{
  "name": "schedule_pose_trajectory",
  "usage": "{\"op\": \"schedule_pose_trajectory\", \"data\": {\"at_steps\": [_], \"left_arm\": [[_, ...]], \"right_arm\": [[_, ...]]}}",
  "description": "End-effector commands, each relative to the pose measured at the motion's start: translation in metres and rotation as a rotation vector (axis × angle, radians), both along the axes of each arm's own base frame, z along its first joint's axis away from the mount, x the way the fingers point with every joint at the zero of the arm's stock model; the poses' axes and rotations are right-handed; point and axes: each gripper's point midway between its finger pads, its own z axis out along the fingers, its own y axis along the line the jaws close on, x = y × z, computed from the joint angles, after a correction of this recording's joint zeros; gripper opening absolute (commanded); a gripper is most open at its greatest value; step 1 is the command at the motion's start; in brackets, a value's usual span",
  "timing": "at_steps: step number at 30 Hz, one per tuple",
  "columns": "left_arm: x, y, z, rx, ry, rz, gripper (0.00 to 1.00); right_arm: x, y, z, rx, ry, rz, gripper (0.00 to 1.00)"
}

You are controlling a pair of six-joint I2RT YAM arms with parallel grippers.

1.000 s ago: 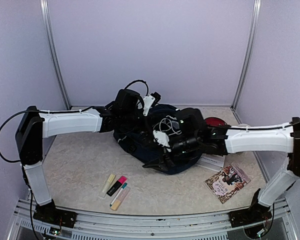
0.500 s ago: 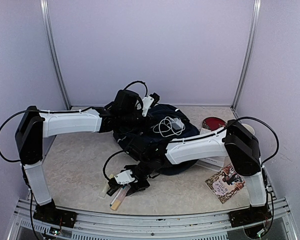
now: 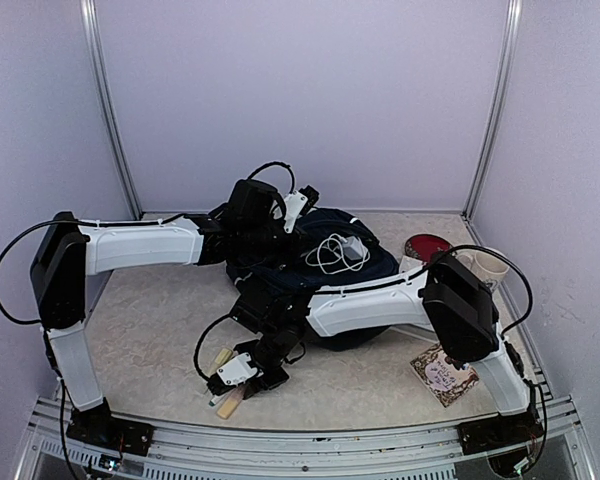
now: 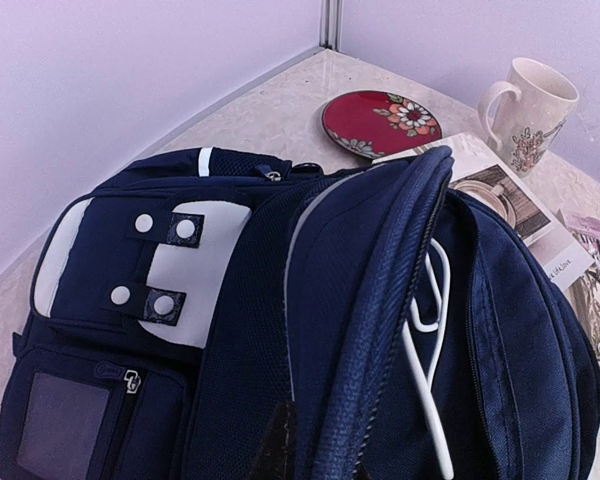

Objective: Pack the student bag
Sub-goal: Move the pen to the center of the board, then pick up the pen from the center of the board.

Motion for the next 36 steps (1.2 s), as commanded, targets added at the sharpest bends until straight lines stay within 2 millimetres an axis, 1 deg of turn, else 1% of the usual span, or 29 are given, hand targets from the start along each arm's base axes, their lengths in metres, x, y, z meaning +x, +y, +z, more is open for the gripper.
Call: {"op": "schedule_pose_trajectory", "data": {"at_steps": [1, 4, 10, 14, 18, 21, 24, 25, 27, 29, 31, 33, 36], "left_arm": [[0.01, 0.009, 0.031, -0.04, -0.075, 0.033, 0.0], [0.01, 0.009, 0.03, -0.04, -0.074, 0.032, 0.0], [0.012, 0.01, 0.029, -0.035, -0.076, 0.036, 0.0], [0.012, 0.01, 0.031, -0.038, -0.079, 0.035, 0.0], [0.013, 0.011, 0.029, -0.036, -0.075, 0.035, 0.0], [0.013, 0.011, 0.031, -0.035, -0.08, 0.037, 0.0], [0.013, 0.011, 0.033, -0.037, -0.082, 0.037, 0.0], [0.012, 0.011, 0.033, -0.036, -0.082, 0.035, 0.0], [0.013, 0.011, 0.032, -0.037, -0.08, 0.035, 0.0], [0.013, 0.01, 0.032, -0.037, -0.079, 0.032, 0.0], [0.013, 0.009, 0.031, -0.038, -0.076, 0.031, 0.0], [0.013, 0.009, 0.031, -0.037, -0.074, 0.031, 0.0], [0.012, 0.01, 0.031, -0.034, -0.076, 0.032, 0.0]], "right_arm": [[0.001, -0.022, -0.031, -0.137, -0.07, 0.003, 0.36], [0.004, -0.036, -0.036, -0.179, -0.097, -0.015, 0.36], [0.008, -0.075, -0.047, -0.285, -0.138, -0.1, 0.28], [0.007, -0.097, -0.045, -0.327, -0.136, -0.155, 0.27], [0.003, -0.12, -0.036, -0.365, -0.096, -0.221, 0.27], [-0.001, -0.148, -0.031, -0.435, -0.042, -0.28, 0.28], [0.002, -0.186, -0.033, -0.548, -0.027, -0.365, 0.28], [0.004, -0.198, -0.035, -0.584, -0.033, -0.391, 0.3], [0.006, -0.214, -0.035, -0.636, -0.043, -0.428, 0.34], [0.008, -0.213, -0.031, -0.635, -0.038, -0.445, 0.4], [0.01, -0.198, -0.024, -0.585, -0.016, -0.447, 0.53], [0.013, -0.177, -0.017, -0.524, 0.005, -0.443, 0.57], [0.014, -0.154, -0.014, -0.474, 0.01, -0.412, 0.6]]}}
